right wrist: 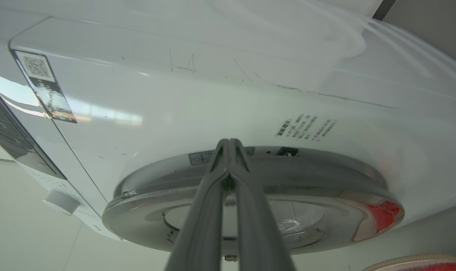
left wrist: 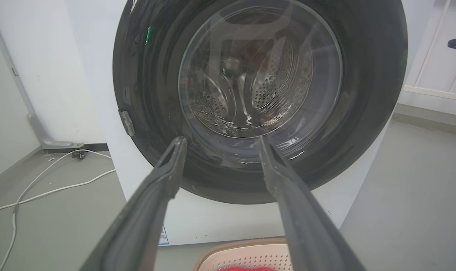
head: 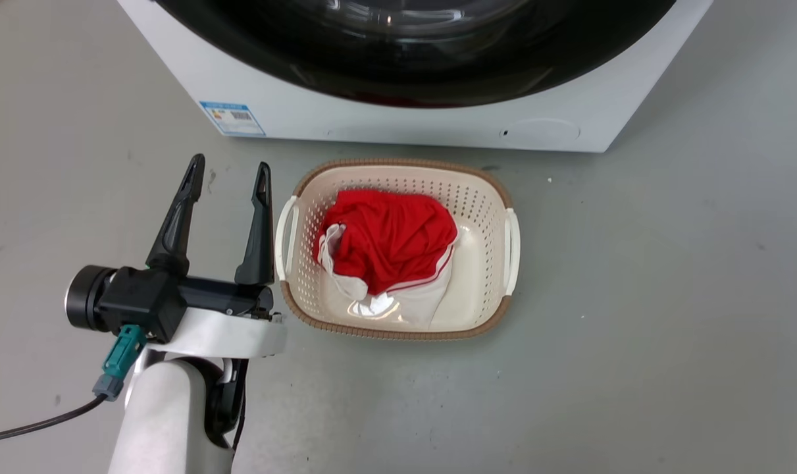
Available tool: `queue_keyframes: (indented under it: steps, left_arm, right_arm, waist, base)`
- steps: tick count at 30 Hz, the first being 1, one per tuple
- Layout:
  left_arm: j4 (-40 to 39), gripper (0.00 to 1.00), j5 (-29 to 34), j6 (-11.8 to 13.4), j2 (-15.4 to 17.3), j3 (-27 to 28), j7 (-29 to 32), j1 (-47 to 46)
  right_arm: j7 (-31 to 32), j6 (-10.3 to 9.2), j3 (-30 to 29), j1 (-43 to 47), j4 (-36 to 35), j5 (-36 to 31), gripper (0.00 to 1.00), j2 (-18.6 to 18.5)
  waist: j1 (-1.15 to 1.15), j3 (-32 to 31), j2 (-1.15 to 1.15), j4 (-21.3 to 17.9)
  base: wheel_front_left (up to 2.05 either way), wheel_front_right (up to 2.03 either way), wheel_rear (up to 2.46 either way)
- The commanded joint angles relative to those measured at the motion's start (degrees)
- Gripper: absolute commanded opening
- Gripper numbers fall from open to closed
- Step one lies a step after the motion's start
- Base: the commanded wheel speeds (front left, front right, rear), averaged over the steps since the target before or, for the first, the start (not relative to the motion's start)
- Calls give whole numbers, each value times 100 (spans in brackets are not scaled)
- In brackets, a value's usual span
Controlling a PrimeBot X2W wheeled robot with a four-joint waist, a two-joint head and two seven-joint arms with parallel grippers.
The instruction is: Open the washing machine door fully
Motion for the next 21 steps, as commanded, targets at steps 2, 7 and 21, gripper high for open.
queue_keyframes:
  steps: [2,7,21]
  left_arm:
    - [-79,100,-27,-3,26,-16,-14,-108]
    - [-207,100,-41,-10,40,-46,-14,-233]
    - [-298,100,-70,-11,46,-116,-14,-365]
  right_arm:
    - [86,0,203,-339,229,-64,0,12]
    - [272,0,681,-1031,784,-185,0,194]
    - [672,-4,1249,-1825,1425,-287,0,518]
  waist:
    - [-1,198,0,64]
    - [-1,436,0,106]
    - [-1,768,0,212]
  base:
    - [0,0,0]
    - [0,0,0]
    - [0,0,0]
